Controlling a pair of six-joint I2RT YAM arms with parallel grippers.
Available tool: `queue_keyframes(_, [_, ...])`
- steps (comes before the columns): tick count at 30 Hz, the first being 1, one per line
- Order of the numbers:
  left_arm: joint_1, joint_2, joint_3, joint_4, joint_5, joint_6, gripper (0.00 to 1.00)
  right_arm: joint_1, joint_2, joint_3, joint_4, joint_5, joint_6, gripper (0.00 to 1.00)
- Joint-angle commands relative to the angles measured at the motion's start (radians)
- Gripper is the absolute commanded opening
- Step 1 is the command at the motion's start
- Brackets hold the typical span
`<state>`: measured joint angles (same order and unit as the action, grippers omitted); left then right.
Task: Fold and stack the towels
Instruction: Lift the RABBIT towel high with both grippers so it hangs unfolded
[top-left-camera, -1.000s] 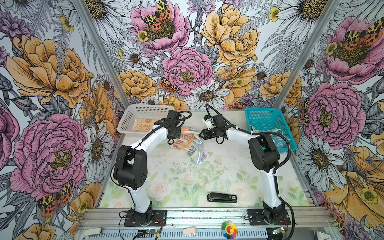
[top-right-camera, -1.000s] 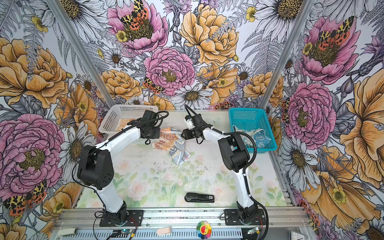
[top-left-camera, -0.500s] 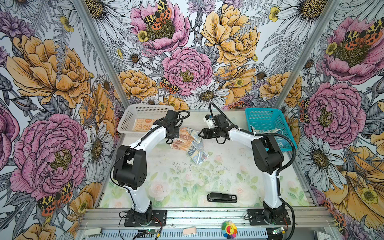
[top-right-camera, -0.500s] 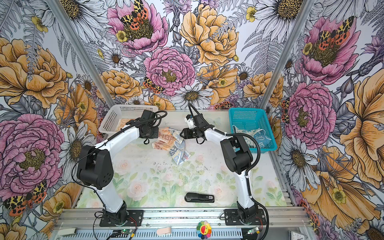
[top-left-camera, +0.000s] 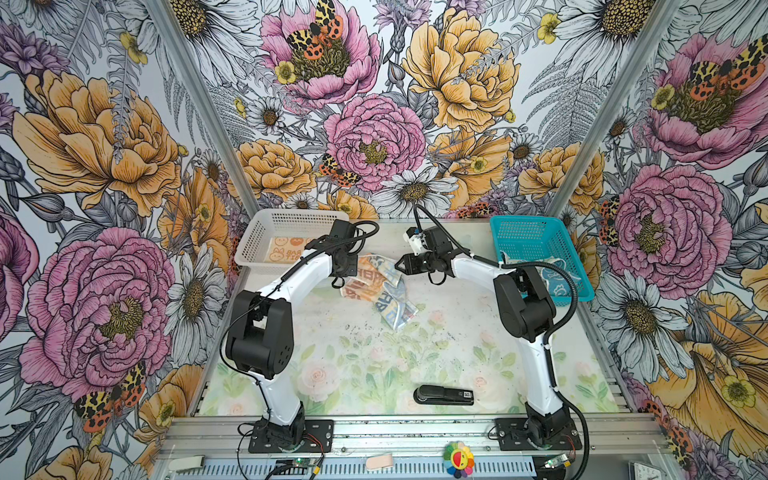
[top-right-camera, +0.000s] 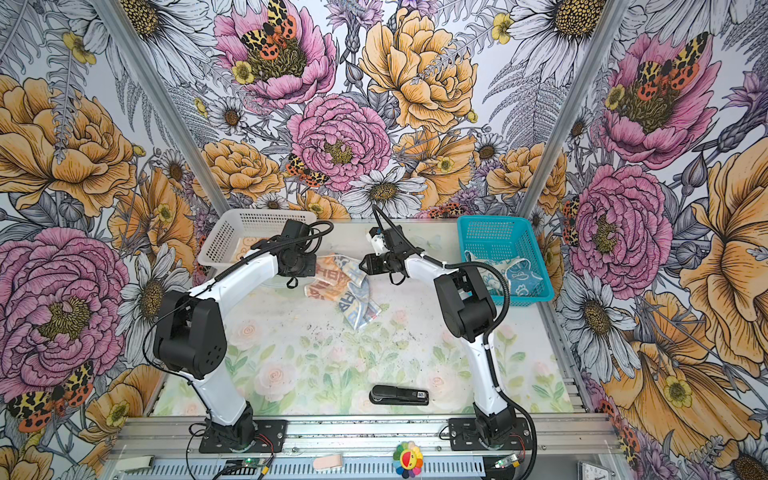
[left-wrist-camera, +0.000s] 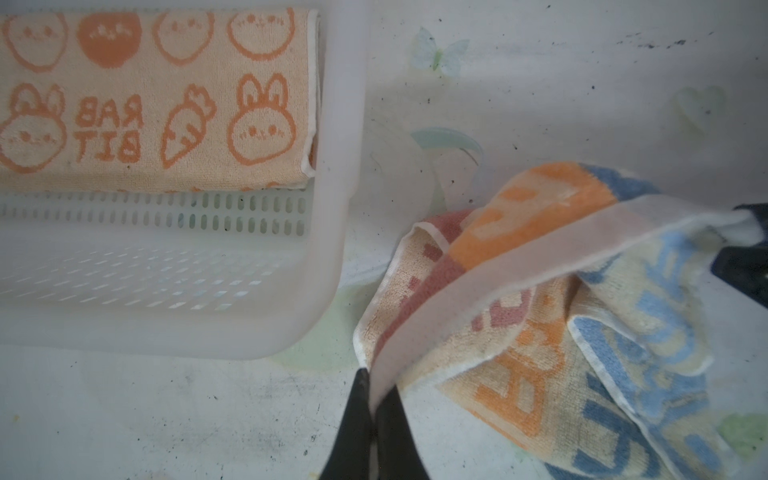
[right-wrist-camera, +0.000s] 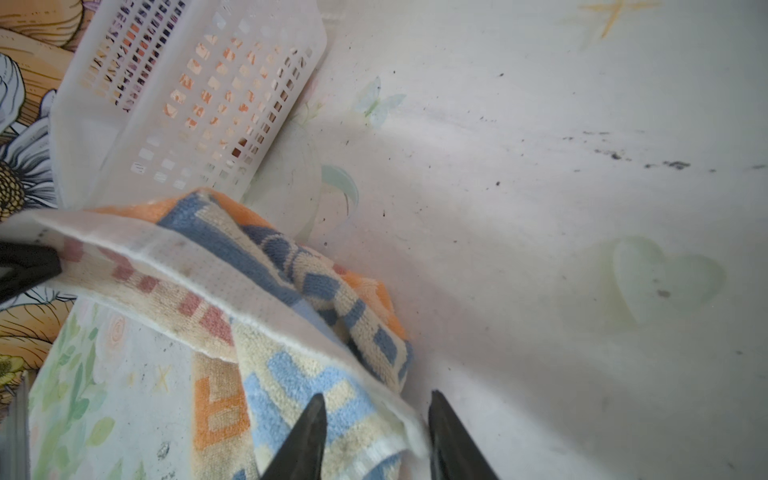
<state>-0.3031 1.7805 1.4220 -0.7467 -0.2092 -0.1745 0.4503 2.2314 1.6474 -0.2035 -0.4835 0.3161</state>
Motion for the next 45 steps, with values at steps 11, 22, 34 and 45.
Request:
queue_keyframes(11, [0.027, -0.050, 0.027, -0.004, 0.083, 0.014, 0.00, -0.008, -0.130, -0.007, -0.045, 0.071, -0.007, 0.00])
queue_keyframes(22, [0.025, -0.183, 0.151, -0.034, 0.156, 0.041, 0.00, -0.013, -0.466, 0.002, -0.173, 0.147, -0.017, 0.00])
queue_keyframes(34, [-0.003, -0.320, 0.458, -0.088, 0.149, 0.137, 0.00, -0.035, -0.734, 0.124, -0.335, 0.224, -0.088, 0.00])
queue_keyframes(45, [-0.256, -0.522, 0.557, -0.109, -0.016, 0.138, 0.00, -0.035, -0.971, 0.225, -0.459, 0.186, -0.103, 0.00])
